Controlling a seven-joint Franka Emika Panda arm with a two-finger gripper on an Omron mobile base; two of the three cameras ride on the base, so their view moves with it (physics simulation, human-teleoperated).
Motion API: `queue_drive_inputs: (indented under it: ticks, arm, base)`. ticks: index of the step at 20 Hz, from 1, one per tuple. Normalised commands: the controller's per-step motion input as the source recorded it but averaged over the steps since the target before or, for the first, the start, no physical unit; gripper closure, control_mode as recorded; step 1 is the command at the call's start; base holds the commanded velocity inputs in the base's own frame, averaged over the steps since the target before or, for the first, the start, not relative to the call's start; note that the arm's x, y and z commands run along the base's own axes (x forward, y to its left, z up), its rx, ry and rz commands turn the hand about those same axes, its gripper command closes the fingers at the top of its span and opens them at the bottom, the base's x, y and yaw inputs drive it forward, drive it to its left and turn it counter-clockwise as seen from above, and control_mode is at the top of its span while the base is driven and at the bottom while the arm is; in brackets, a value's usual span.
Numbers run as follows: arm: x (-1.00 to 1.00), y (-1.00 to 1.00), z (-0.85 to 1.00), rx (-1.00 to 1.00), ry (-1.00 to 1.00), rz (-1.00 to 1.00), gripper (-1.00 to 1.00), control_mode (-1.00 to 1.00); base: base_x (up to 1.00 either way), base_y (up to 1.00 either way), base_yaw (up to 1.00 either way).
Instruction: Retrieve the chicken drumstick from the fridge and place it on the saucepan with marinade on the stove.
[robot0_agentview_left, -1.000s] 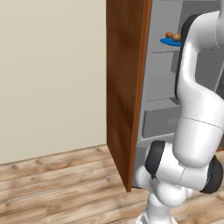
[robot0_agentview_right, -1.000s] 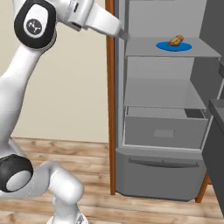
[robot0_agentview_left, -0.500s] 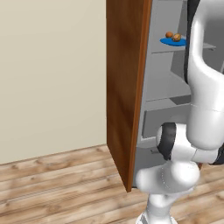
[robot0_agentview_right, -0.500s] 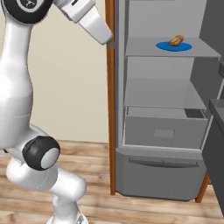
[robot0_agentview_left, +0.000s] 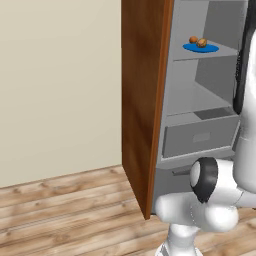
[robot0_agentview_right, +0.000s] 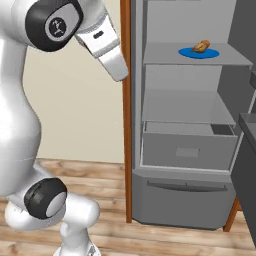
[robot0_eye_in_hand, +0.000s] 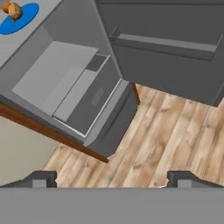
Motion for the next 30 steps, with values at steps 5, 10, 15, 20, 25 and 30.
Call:
queue_drive_inputs:
  ticks: [5, 10, 15, 20, 25, 30]
  arm:
    - [0.17, 0.14, -0.65, 0.01, -0.21, 0.34, -1.00, -1.00]
    - [0.27, 0.00, -0.06, 0.00, -0.07, 0.35, -1.00, -1.00]
    - [0.07, 0.03, 0.00, -0.09, -0.05, 0.17, -1.00, -1.00]
    - [0.00, 0.18, 0.00, -0.28, -0.13, 0.01, -1.00, -1.00]
    - [-0.10, 0.10, 0.00, -0.24, -0.05, 0.00, -1.00, -1.00]
    - [-0.11, 0.00, -0.06, -0.10, -0.01, 0.00, -1.00, -1.00]
  base:
    - [0.00, 0.00, 0.00]
    - [0.00, 0.00, 0.00]
    - [0.00, 0.00, 0.00]
    - [0.00, 0.00, 0.00]
    - [0.00, 0.00, 0.00]
    - [0.00, 0.00, 0.00]
